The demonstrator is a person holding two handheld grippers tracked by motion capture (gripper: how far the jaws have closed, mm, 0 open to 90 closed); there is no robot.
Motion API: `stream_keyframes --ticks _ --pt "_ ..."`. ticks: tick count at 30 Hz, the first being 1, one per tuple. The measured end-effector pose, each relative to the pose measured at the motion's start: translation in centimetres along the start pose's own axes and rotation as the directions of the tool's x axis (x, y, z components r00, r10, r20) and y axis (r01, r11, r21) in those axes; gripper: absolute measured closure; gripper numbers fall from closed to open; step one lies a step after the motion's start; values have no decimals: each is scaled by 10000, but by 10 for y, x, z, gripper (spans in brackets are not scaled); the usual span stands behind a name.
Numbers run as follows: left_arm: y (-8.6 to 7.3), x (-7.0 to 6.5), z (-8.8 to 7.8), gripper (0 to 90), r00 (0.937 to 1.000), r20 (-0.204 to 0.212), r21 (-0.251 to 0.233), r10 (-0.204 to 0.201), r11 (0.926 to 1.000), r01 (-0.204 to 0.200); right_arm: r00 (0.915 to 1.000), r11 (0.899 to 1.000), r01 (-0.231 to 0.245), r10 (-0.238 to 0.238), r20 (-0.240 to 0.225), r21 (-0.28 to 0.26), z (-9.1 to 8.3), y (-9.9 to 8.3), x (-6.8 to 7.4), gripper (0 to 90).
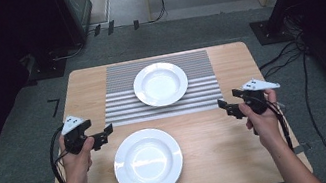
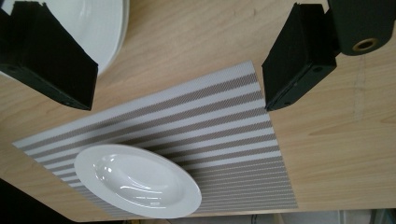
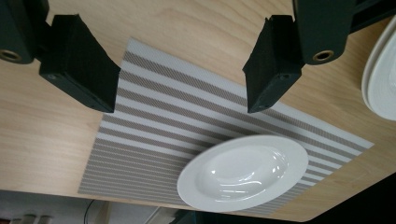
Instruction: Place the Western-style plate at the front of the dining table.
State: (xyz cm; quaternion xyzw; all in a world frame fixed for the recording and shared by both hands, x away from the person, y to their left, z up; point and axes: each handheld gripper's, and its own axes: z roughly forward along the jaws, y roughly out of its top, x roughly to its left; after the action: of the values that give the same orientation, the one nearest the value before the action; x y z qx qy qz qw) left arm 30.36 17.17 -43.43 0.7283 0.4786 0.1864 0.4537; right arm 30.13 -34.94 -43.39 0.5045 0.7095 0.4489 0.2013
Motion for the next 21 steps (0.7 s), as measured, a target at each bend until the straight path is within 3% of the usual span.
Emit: stream_keyframes --ticks 9,21 --pt "-37 6 -30 106 9995 -208 -132 -236 9996 234 9987 9993 -361 365 368 -104 -37 -36 -21 264" --pt "-71 19 -51 106 9968 -557 -9 -572 9984 573 9948 9980 -629 628 796 -10 -65 -73 -34 262"
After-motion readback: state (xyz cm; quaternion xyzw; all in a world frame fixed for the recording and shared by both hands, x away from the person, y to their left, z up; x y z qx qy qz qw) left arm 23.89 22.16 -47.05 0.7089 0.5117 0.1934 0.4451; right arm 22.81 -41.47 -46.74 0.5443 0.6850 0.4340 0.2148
